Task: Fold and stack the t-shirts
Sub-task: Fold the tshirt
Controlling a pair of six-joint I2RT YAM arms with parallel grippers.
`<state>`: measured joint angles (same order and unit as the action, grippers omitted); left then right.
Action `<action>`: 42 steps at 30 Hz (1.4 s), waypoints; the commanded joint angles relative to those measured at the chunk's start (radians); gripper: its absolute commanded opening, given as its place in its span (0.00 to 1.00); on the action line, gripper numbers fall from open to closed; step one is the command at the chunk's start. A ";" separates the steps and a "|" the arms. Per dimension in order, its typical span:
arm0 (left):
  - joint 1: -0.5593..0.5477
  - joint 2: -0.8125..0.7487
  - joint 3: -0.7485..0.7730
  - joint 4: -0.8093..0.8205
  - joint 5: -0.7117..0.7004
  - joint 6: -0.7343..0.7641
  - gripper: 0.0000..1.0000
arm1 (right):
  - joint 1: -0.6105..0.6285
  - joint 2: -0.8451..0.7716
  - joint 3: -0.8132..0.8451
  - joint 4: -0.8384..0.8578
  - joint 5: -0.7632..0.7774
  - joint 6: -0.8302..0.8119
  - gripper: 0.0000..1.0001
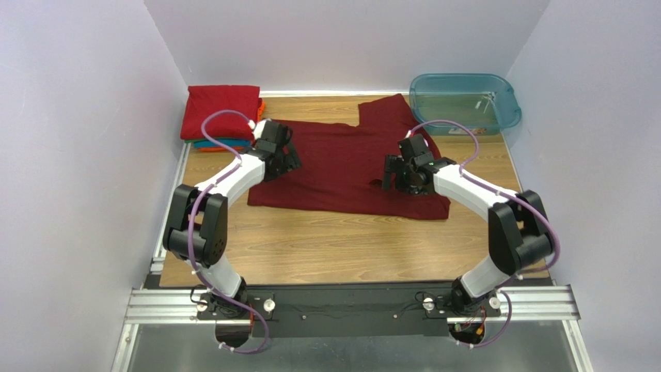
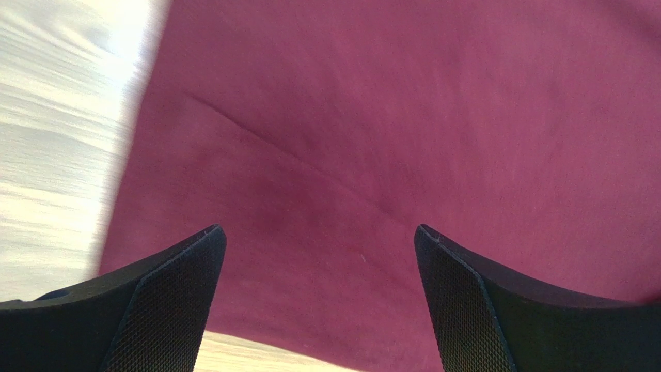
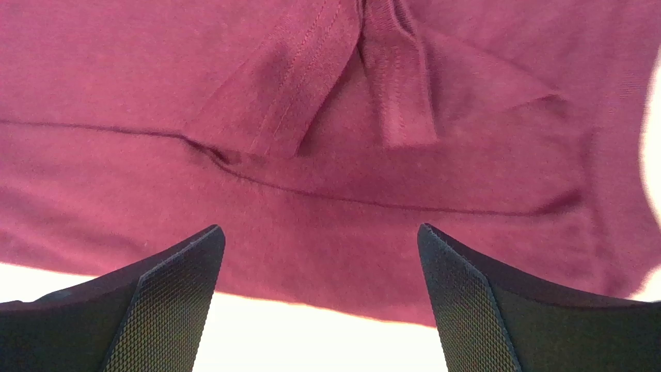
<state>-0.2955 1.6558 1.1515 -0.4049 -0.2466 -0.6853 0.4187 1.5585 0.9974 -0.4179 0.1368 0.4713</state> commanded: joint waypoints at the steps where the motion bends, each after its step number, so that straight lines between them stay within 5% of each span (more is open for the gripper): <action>1: -0.033 0.033 -0.081 0.098 0.105 0.001 0.98 | 0.000 0.089 0.052 0.065 -0.052 0.041 1.00; 20: 0.024 0.085 -0.237 0.212 0.122 0.038 0.98 | -0.052 0.386 0.266 0.189 0.185 0.004 1.00; 31: 0.032 0.050 -0.285 0.267 0.178 0.072 0.98 | -0.106 0.477 0.613 0.264 0.143 -0.192 1.00; 35: 0.032 0.038 -0.295 0.271 0.184 0.073 0.98 | -0.106 0.414 0.566 0.263 0.015 -0.197 1.00; 42: 0.032 0.022 -0.309 0.273 0.182 0.078 0.98 | -0.106 0.184 0.229 0.237 -0.008 -0.114 1.00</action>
<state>-0.2695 1.6699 0.8852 -0.0525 -0.0948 -0.6132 0.3119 1.8492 1.3785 -0.1555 0.1699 0.3153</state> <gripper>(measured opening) 0.983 0.998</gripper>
